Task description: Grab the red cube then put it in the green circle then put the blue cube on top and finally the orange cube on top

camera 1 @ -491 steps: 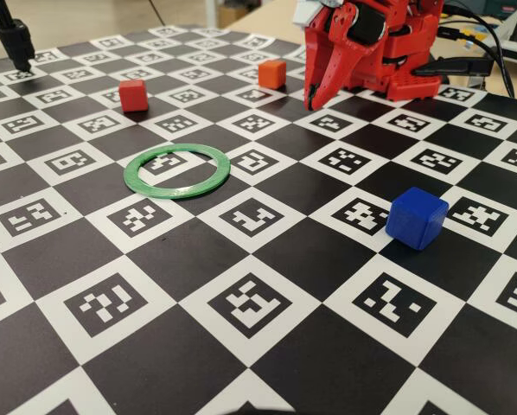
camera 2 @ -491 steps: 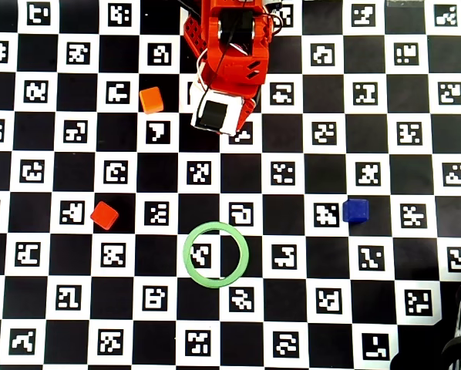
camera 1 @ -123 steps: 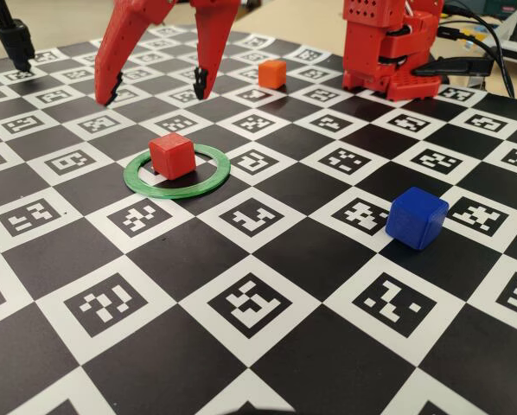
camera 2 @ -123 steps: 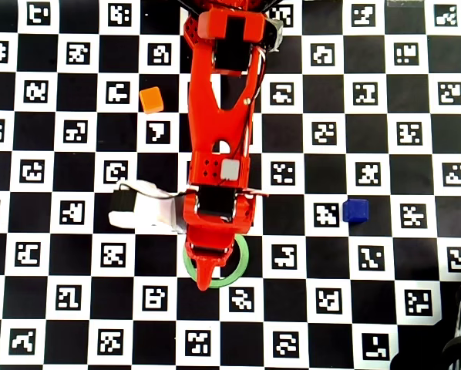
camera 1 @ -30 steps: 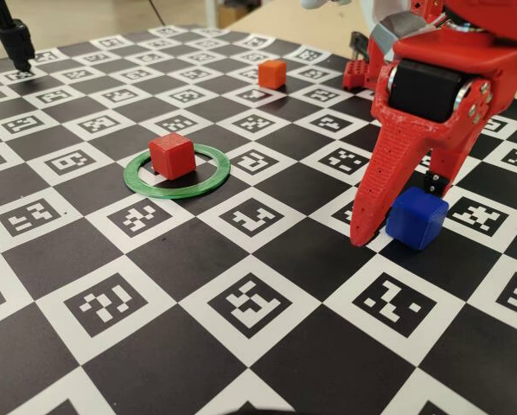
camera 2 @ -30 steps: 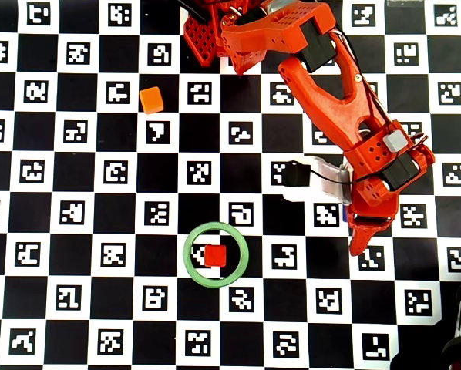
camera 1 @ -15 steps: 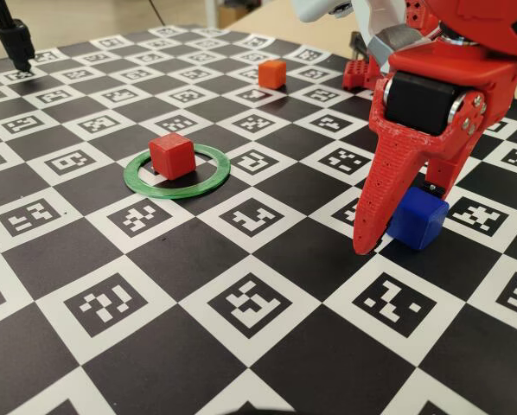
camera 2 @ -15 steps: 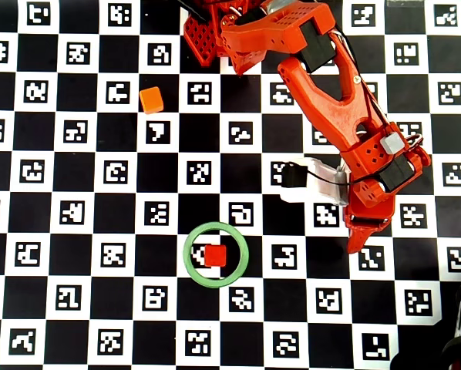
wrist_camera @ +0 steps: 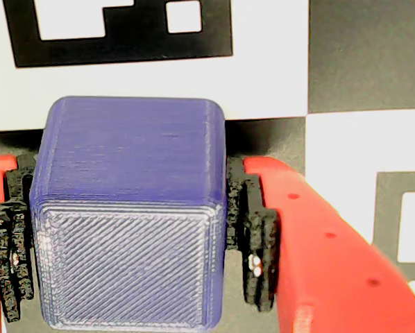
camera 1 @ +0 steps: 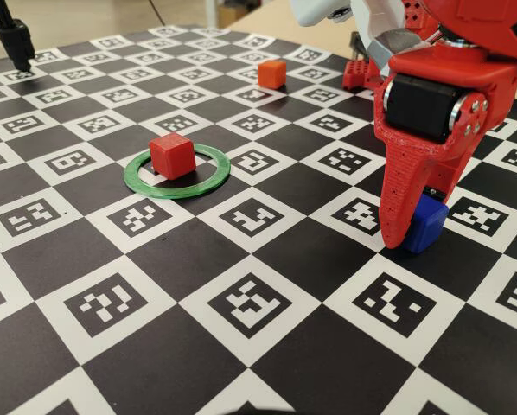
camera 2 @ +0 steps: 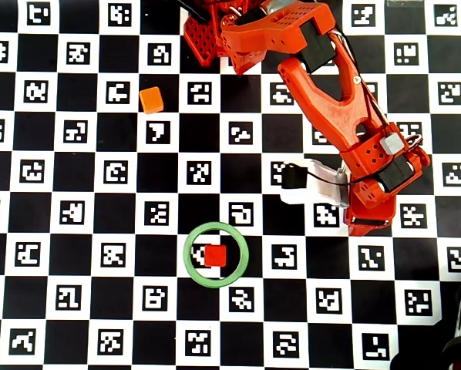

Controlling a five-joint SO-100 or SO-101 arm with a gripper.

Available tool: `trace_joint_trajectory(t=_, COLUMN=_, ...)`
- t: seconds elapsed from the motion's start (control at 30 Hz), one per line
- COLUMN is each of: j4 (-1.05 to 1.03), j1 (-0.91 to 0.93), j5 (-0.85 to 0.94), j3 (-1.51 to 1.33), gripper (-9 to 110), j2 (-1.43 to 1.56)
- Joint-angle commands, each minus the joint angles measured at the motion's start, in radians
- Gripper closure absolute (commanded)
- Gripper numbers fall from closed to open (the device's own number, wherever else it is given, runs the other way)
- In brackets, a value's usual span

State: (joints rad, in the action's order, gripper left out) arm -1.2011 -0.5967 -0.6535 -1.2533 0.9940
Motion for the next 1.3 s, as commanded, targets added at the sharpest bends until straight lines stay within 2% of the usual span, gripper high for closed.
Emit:
trace_joint_trajectory(t=0.0, j4=0.006, j1=0.014, j5=0.031, j3=0.014, gripper=89, j2=0.066)
trace_joint_trajectory(t=0.4, j4=-0.074, j1=0.034, j5=0.097, j3=0.034, gripper=92, j2=0.172)
trace_joint_trajectory(t=0.7, j4=-0.207, j1=0.107, j5=0.158, j3=0.179, gripper=93, j2=0.224)
trace_joint_trajectory(t=1.27, j4=-0.512, j1=0.388, j5=0.495, j3=0.561, gripper=95, j2=0.236)
